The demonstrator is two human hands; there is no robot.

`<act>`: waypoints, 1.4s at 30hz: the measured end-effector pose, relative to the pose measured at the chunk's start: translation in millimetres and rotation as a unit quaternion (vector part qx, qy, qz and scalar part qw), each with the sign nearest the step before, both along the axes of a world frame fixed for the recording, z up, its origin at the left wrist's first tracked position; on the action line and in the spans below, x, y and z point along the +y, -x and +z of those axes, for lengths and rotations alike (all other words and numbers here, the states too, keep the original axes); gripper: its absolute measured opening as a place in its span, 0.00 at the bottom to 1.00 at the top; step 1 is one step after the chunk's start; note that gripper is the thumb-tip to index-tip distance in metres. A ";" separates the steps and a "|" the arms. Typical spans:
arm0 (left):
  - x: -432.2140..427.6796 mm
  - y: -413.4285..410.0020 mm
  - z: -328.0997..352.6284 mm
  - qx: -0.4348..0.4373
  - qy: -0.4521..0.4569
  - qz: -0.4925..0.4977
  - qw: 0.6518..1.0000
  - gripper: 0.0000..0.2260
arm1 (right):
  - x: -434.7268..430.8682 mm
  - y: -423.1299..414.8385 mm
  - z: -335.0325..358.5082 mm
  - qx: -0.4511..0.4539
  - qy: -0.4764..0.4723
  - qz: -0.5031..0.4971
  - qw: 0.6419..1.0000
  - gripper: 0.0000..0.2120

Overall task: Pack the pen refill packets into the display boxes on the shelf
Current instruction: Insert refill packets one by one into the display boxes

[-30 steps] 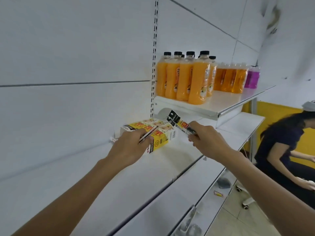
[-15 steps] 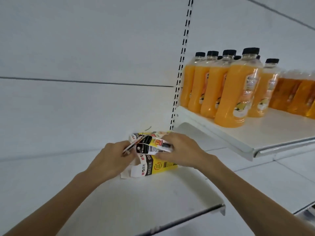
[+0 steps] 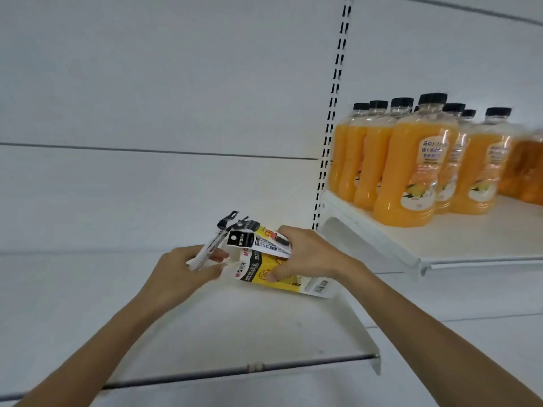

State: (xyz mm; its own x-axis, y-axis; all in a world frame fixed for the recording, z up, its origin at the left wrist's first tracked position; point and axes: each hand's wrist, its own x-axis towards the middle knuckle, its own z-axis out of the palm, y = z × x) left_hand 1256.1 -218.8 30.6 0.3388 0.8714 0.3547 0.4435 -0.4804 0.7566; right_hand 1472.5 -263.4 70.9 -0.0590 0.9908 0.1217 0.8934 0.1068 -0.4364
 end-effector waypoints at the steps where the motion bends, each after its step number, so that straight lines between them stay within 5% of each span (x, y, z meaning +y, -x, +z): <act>1: -3.9 1.9 4.1 -0.018 -0.001 0.003 1.000 0.07 | -2.6 2.2 3.8 0.038 -0.008 0.004 0.999 0.22; 7: -21.0 6.5 31.1 -0.074 -0.035 0.005 0.997 0.19 | -12.1 20.1 10.0 0.312 0.005 0.056 0.948 0.21; 12: -29.0 4.6 44.4 -0.071 -0.032 -0.032 0.996 0.25 | -23.3 25.1 10.5 0.388 0.011 0.098 0.916 0.12; 14: -31.0 5.6 49.7 -0.058 -0.038 -0.025 0.997 0.26 | -23.5 22.5 21.0 0.410 -0.050 0.050 0.909 0.09; 19: -33.6 1.2 65.4 -0.045 -0.064 -0.015 0.997 0.20 | -34.2 31.1 76.7 0.474 -0.298 -0.022 0.828 0.12; 25: -37.4 -12.3 79.2 -0.022 -0.056 -0.040 0.997 0.18 | -37.7 46.6 98.4 0.423 -0.262 -0.012 0.867 0.11; 29: -40.5 -22.7 82.0 -0.009 -0.070 -0.040 0.997 0.20 | -36.3 47.8 82.4 0.200 -0.216 -0.026 0.955 0.10; 31: -40.7 -27.9 77.0 -0.013 -0.068 -0.035 0.997 0.20 | -34.6 43.2 76.4 0.168 -0.168 -0.022 0.971 0.06; 36: -36.1 -38.1 70.5 -0.054 -0.043 -0.001 0.998 0.19 | -31.2 29.7 73.4 0.270 -0.123 -0.008 0.955 0.17; 42: -38.4 -54.5 68.5 -0.036 -0.067 0.037 0.996 0.18 | -34.9 33.8 73.1 0.262 -0.263 -0.062 0.927 0.17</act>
State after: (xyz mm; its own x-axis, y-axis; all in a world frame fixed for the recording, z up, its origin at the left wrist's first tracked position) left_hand 1310.6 -257.1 99.1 0.2440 0.8360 0.4915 0.4282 -0.5476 0.7189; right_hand 1438.7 -298.3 144.1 0.2549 0.7821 0.5686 0.5927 0.3382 -0.7310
